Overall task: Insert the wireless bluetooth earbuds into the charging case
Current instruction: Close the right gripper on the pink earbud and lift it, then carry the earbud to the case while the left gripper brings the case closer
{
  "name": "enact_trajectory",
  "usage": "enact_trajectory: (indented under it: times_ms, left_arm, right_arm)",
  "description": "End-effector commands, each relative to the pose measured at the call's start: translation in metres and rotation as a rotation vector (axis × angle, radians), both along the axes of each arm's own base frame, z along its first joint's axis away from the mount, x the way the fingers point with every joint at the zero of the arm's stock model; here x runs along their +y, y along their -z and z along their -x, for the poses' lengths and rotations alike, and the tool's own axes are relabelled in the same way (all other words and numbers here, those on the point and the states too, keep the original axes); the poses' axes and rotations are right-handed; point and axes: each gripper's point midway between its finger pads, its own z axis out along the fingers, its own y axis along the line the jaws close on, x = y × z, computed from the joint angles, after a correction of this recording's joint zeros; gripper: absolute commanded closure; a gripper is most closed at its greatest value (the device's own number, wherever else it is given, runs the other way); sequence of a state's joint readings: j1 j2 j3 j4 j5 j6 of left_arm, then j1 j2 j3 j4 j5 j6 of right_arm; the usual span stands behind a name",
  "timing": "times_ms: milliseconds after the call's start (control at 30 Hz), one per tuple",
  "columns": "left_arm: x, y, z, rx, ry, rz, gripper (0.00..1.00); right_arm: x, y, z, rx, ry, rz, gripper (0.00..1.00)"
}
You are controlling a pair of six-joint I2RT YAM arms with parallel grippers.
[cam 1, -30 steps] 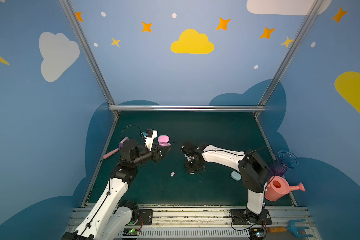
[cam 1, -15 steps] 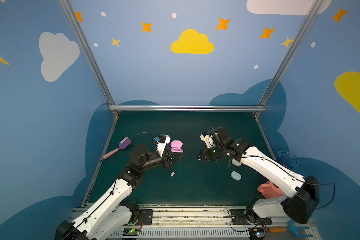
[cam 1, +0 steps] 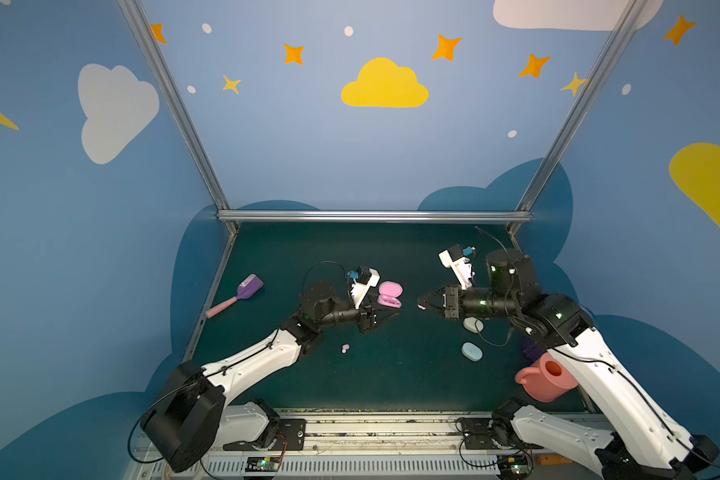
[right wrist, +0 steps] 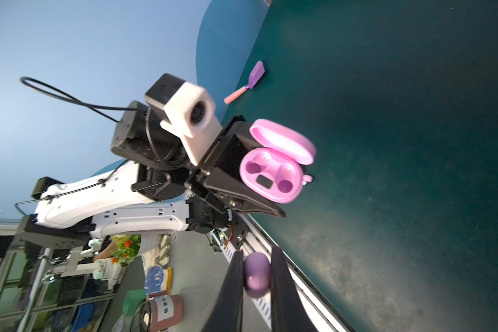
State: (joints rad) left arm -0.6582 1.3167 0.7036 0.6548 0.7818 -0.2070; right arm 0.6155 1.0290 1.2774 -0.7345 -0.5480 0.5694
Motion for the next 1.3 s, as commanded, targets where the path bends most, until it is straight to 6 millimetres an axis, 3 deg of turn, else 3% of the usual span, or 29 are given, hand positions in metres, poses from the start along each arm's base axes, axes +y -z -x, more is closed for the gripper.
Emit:
enact_trajectory:
  times_ms: [0,133,333,567,733,1267]
  left_arm:
    - [-0.018,-0.035,0.014,-0.100,0.131,0.114,0.89]
    - [-0.038,-0.036,0.024,-0.101,0.216,0.140,0.89]
    - [-0.049,-0.039,0.033,-0.119,0.258,0.150,0.89]
    - [-0.047,-0.047,0.039,-0.161,0.259,0.156,0.89]
    - [-0.045,-0.050,0.042,-0.199,0.253,0.151,0.89]
    - [-0.040,-0.060,0.051,-0.290,0.244,0.141,0.89]
  right_arm:
    - [0.004,-0.014,0.012,0.012,-0.048,-0.079,0.87]
    - [0.002,-0.017,0.014,0.006,-0.051,-0.091,0.87]
    - [-0.006,-0.010,0.009,0.020,-0.022,-0.082,0.87]
    - [-0.011,-0.007,0.004,0.045,-0.012,-0.099,0.86]
    - [-0.009,-0.015,0.005,0.050,-0.030,-0.137,0.87]
    - [-0.003,-0.010,0.006,0.093,-0.060,-0.162,0.88]
